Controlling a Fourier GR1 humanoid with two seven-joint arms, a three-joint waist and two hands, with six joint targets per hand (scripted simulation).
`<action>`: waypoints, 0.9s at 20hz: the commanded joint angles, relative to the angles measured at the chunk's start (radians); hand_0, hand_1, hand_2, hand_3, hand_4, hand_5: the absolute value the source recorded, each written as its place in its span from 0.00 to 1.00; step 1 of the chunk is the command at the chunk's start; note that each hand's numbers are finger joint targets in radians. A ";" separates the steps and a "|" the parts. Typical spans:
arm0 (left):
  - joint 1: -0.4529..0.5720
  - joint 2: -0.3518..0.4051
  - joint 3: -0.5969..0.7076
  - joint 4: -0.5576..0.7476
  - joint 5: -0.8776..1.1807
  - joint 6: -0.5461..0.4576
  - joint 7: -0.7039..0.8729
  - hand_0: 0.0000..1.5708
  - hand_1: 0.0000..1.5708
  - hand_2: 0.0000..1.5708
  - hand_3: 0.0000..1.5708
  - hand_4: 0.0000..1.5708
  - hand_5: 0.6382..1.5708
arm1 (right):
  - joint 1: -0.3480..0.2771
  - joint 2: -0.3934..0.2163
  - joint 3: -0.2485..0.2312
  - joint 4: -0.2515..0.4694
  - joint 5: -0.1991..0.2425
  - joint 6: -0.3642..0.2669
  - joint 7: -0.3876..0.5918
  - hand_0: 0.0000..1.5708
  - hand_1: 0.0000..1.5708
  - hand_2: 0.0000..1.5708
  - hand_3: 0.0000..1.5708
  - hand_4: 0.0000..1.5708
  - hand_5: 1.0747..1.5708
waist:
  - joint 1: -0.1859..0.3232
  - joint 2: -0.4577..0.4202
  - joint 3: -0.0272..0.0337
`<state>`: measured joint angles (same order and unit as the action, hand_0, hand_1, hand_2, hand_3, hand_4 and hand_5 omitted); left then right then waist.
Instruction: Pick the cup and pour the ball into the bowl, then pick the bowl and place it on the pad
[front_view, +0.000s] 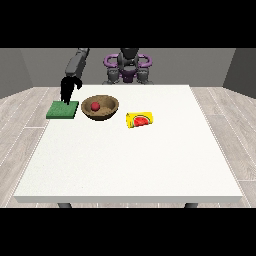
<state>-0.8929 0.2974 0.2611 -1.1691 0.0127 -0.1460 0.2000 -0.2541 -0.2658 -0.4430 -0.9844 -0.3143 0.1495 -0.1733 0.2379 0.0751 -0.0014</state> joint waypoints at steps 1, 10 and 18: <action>0.047 0.065 0.063 -0.017 0.090 -0.085 -0.007 0.00 0.00 0.00 0.00 0.67 0.99 | -0.045 0.044 0.023 0.067 0.015 -0.029 -0.042 0.00 0.00 0.00 0.00 0.47 0.99 | -0.007 0.020 0.0017; 0.085 0.157 0.113 -0.054 0.158 -0.120 0.032 0.00 0.00 0.00 0.00 0.64 0.96 | -0.176 0.068 0.063 0.251 0.053 -0.041 -0.156 0.00 0.00 0.00 0.00 0.36 0.98 | -0.065 0.069 0.0020; 0.085 0.213 0.144 -0.195 0.244 -0.150 0.060 0.00 0.00 0.00 0.00 0.65 0.96 | -0.214 -0.013 -0.001 0.435 0.029 0.051 -0.344 0.00 0.00 0.00 0.00 0.30 0.95 | -0.015 0.186 0.0031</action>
<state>-0.7982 0.4860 0.3903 -1.3137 0.2294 -0.3014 0.2426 -0.4302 -0.2510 -0.4252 -0.6448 -0.2873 0.1885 -0.4496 0.2139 0.2023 -0.0133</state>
